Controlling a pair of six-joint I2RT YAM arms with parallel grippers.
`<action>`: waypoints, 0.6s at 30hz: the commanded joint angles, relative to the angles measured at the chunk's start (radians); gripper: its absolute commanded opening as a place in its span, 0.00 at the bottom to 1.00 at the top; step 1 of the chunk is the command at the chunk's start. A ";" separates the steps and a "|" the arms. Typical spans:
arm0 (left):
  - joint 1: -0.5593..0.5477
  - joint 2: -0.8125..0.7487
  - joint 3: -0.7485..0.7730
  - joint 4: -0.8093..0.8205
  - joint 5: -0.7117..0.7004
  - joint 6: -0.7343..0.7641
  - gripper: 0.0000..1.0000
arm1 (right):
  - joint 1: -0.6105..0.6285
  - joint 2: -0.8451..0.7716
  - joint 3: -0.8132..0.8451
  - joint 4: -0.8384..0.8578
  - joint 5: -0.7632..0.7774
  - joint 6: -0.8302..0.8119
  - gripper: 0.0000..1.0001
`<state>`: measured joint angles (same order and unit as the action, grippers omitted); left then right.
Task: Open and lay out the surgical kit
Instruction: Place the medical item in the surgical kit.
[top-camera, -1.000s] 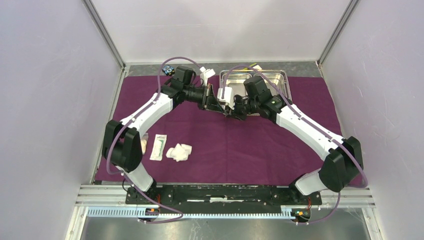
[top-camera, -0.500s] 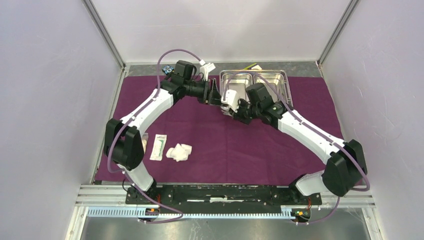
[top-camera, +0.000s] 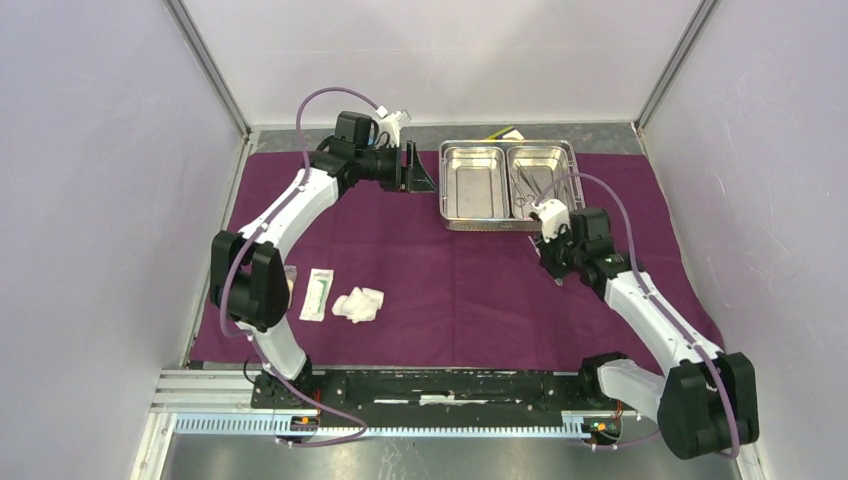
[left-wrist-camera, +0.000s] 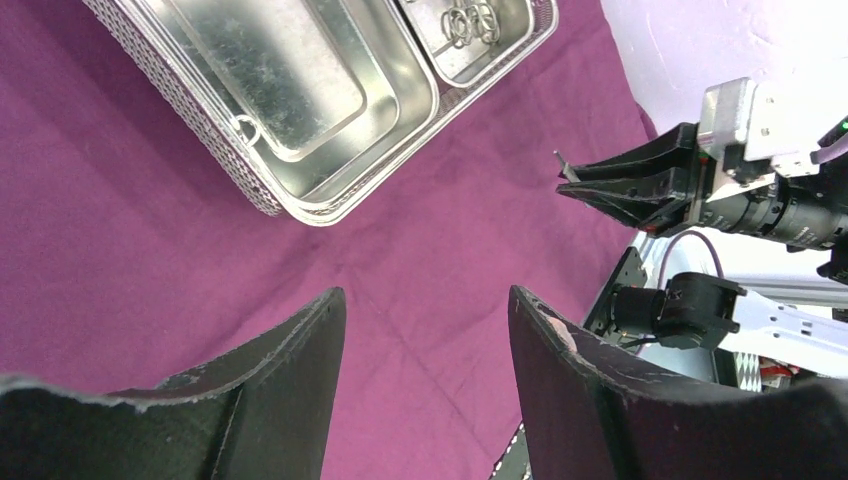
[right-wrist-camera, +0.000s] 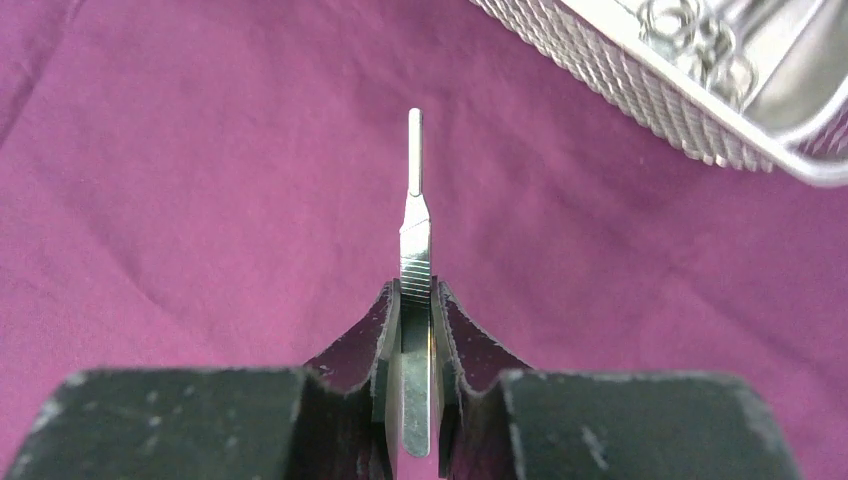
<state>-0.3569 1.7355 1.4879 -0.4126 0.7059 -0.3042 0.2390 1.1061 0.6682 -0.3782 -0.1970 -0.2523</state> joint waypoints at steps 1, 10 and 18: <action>-0.006 0.025 0.025 0.037 -0.029 -0.018 0.67 | -0.066 -0.074 -0.055 0.037 0.000 0.102 0.07; -0.007 0.034 -0.009 0.045 -0.043 -0.030 0.67 | -0.177 -0.030 -0.039 -0.059 -0.022 0.191 0.03; -0.005 0.045 -0.018 0.055 -0.034 -0.050 0.67 | -0.321 0.055 -0.033 -0.128 -0.125 0.247 0.06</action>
<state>-0.3603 1.7741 1.4765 -0.3958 0.6716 -0.3145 -0.0418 1.1400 0.5961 -0.4667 -0.2699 -0.0479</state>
